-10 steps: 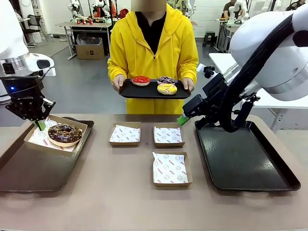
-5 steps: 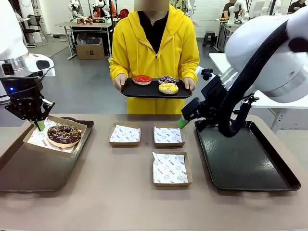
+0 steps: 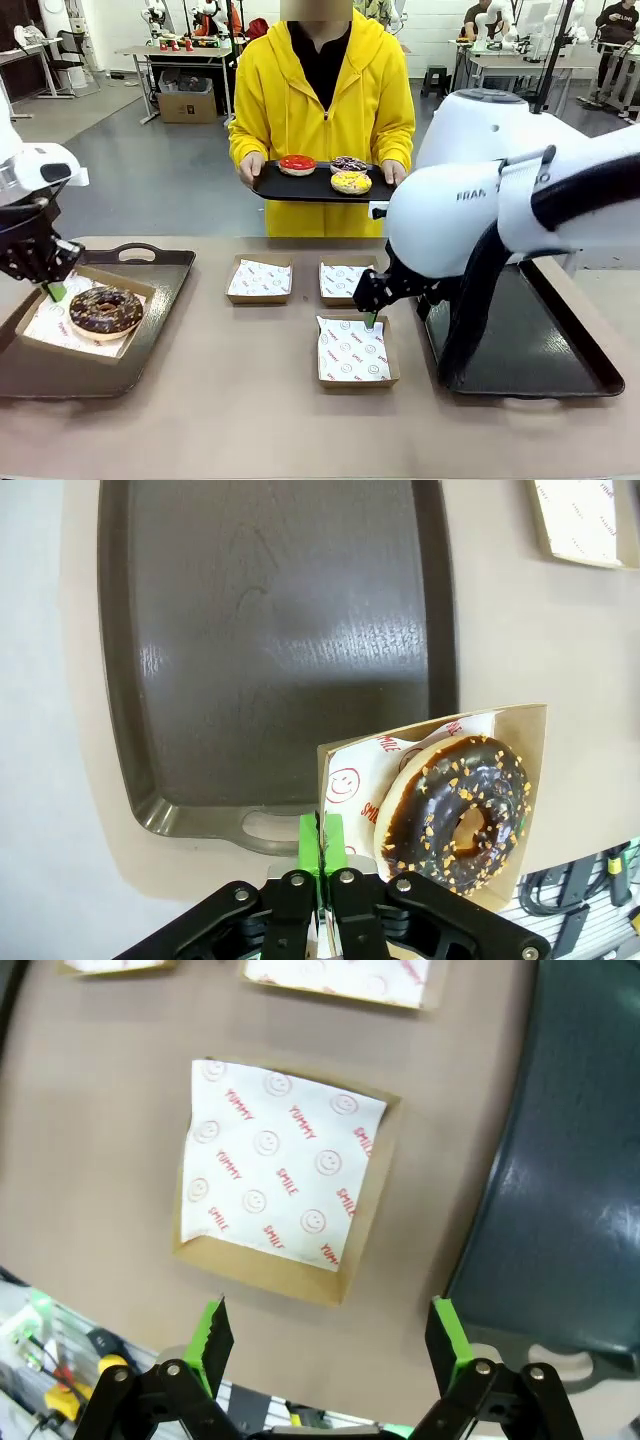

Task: Individually package the donuts and arrange them on the tray.
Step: Place the picked Paper togo box on the Handle tray while simultaneously picking up another Paper togo box from the table with the other hand.

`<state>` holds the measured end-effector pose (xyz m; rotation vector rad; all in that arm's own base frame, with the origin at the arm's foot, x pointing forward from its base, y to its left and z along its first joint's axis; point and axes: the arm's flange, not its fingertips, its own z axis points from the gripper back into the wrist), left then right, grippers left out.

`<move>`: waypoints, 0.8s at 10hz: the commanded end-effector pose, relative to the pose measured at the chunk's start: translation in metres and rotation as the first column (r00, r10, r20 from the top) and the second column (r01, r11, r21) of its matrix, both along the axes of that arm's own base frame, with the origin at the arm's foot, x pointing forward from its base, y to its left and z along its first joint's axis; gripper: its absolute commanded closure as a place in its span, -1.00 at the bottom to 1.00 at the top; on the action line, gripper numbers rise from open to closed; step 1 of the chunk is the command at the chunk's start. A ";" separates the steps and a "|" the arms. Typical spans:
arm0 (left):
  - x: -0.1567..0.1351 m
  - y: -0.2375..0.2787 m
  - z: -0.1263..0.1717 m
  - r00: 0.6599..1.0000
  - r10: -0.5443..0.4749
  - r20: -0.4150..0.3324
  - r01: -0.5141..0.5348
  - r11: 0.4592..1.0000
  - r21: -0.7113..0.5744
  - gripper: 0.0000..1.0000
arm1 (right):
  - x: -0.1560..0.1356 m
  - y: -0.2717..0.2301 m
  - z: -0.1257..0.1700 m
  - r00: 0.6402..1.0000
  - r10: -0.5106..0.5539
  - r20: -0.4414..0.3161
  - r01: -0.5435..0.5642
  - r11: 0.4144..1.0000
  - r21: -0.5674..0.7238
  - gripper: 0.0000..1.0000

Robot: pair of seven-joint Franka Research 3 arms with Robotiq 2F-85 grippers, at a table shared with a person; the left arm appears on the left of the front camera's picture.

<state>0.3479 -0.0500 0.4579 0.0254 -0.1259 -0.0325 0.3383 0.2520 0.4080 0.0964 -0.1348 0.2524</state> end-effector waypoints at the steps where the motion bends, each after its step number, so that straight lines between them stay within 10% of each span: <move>1: -0.002 0.017 -0.015 1.000 -0.023 0.017 0.023 1.000 -0.005 0.98 | 0.009 0.006 -0.013 0.997 -0.069 0.027 0.069 0.998 0.006 -1.00; 8: 0.018 0.036 -0.054 0.999 0.028 -0.032 -0.028 0.999 -0.027 0.98 | 0.034 -0.003 -0.077 0.970 -0.230 0.077 0.228 0.973 0.033 -1.00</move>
